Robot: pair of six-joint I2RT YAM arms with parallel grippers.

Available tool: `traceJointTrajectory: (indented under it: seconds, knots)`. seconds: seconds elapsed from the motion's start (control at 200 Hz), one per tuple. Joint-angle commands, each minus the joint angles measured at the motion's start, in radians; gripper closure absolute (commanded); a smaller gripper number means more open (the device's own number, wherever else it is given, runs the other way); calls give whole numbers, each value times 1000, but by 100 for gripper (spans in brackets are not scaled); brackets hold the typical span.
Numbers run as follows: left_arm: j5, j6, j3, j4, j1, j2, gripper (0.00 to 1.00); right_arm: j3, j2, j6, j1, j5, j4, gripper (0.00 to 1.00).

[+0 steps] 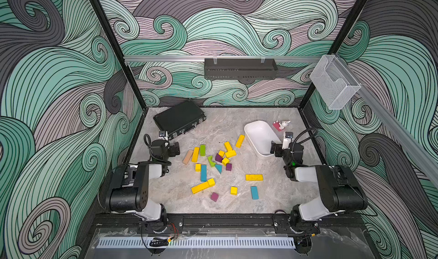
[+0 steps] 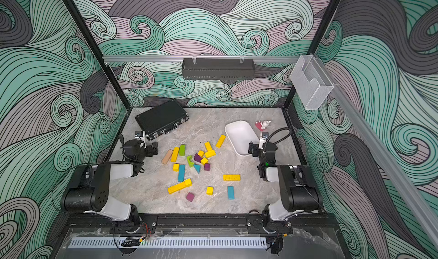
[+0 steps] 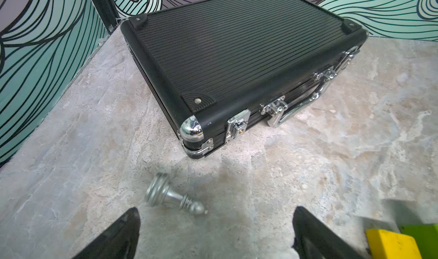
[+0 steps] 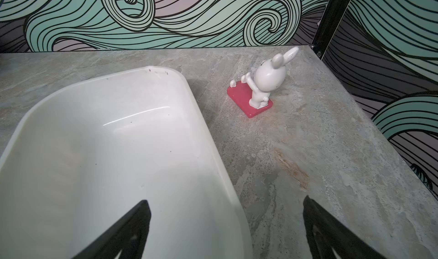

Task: Pick out the yellow building blocks
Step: Pick up the building block from the center of the board.

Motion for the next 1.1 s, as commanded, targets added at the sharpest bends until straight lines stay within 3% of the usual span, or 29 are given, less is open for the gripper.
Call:
traceJointTrajectory:
  seconds: [0.0, 1.096]
  knots:
    - [9, -3, 25, 25, 7, 11, 1, 15, 3, -8, 4, 4, 18, 1]
    - [19, 22, 22, 42, 8, -12, 2, 14, -10, 0, 2, 16, 24, 1]
